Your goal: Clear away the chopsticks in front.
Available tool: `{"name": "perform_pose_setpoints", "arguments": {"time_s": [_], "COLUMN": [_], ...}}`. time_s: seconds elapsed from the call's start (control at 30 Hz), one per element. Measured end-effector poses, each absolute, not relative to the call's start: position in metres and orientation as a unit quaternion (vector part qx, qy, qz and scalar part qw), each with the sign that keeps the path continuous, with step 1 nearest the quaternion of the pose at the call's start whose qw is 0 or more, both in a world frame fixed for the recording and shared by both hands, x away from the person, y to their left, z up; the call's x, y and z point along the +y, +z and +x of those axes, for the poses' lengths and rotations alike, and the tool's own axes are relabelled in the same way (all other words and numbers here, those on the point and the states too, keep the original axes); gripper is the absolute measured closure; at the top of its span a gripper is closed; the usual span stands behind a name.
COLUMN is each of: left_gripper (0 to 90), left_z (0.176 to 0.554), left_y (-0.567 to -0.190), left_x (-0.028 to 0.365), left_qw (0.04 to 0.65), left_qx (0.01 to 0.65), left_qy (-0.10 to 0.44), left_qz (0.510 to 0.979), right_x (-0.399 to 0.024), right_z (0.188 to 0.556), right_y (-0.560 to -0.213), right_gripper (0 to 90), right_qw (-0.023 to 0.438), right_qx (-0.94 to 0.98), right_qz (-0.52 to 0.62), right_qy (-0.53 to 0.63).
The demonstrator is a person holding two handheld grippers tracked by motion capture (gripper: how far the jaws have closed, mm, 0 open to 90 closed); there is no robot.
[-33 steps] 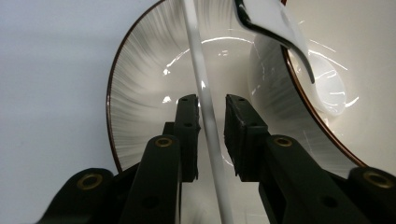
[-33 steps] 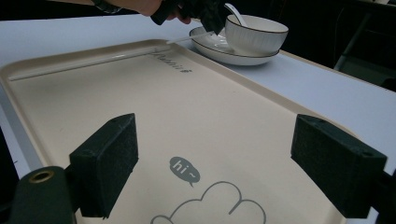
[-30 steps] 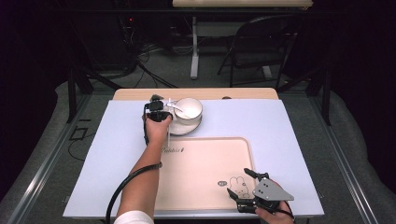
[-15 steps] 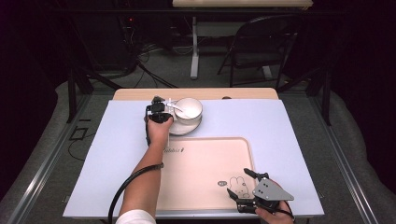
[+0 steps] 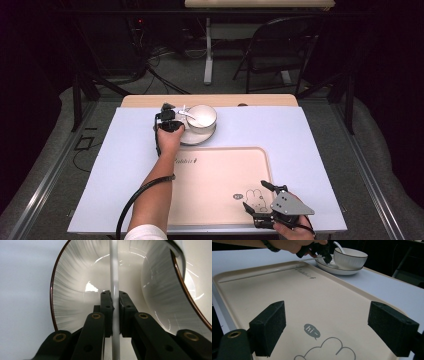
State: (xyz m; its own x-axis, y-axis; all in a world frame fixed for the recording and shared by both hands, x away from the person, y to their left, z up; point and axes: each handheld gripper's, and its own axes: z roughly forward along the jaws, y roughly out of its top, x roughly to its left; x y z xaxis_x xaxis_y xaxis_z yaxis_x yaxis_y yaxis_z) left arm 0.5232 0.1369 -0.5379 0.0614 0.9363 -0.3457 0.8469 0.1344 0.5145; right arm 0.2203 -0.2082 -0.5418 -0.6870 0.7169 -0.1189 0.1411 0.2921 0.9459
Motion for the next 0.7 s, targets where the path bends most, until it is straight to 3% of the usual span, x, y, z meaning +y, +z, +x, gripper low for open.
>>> {"name": "perform_pose_setpoints", "arguments": {"time_s": [0.7], "left_gripper": [84.4], "left_z": [0.512], "left_y": [-0.523], "left_x": [0.16], "left_qw": [0.344], "left_qx": [0.695], "left_qy": [0.088], "left_qz": [0.625], "right_x": [-0.208], "right_z": [0.22], "right_y": [-0.542], "right_gripper": [14.2], "right_qw": [0.275], "right_qx": [0.755], "right_qz": [0.284], "right_qy": [0.523]}}
